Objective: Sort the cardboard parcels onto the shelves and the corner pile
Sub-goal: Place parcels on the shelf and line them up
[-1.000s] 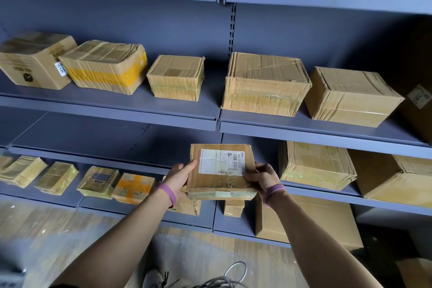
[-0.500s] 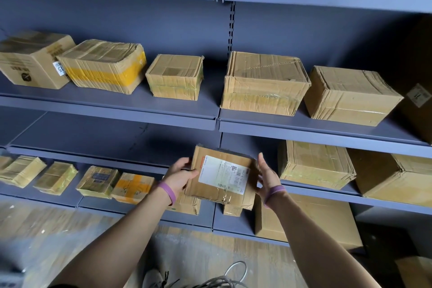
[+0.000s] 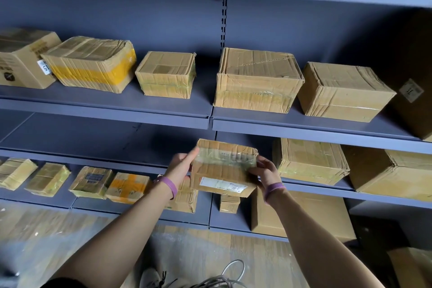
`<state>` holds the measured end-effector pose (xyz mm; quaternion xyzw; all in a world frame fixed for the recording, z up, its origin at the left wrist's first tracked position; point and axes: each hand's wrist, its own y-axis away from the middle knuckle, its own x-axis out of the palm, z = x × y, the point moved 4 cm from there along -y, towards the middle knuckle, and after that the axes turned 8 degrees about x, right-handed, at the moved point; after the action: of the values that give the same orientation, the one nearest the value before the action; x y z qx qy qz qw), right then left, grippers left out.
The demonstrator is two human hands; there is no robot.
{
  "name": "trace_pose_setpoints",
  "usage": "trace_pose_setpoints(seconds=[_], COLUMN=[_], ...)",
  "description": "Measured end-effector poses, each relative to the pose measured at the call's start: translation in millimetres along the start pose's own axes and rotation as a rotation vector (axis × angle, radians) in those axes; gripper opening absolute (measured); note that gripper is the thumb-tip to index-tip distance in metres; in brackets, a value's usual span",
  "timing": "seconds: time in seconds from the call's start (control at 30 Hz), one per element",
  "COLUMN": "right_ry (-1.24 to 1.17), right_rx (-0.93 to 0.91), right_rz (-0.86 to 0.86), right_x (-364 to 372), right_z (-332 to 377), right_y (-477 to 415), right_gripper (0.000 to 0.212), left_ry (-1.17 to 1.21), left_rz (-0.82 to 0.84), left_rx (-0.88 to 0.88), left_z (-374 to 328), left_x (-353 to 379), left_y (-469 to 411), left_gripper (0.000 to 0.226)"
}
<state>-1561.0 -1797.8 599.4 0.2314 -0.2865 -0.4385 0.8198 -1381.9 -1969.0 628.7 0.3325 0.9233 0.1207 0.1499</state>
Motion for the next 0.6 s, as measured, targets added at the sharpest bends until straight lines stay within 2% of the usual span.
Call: trace_pose_setpoints(seconds=[0.07,0.17,0.2,0.33,0.47,0.6], right_ry=[-0.006,0.034,0.064,0.153,0.182,0.145], right_rx=[-0.01,-0.032,-0.041,-0.04,-0.061,-0.081], right_rz=[0.006,-0.004,-0.01,-0.023,-0.016,0.001], right_x=[-4,-8,-10,-13,-18,-18], right_z=[-2,-1,0,-1,0,1], right_y=[-5,-8,-9,-12,-18,-22], right_gripper=[0.061,0.073,0.077,0.086,0.087,0.071], left_ry=[0.012,0.043,0.054,0.087,0.04,0.058], left_rz=[0.007,0.006,-0.002,-0.051,-0.044,0.011], left_rx=[-0.023,-0.061,-0.094,-0.166,-0.155,-0.192], left_z=[-1,-6,-6,-6,3,13], left_x=[3,10,12,17,22,29], left_y=[-5,-8,-11,-20,-31,-37], left_gripper=[0.067,0.04,0.038,0.051,0.045,0.036])
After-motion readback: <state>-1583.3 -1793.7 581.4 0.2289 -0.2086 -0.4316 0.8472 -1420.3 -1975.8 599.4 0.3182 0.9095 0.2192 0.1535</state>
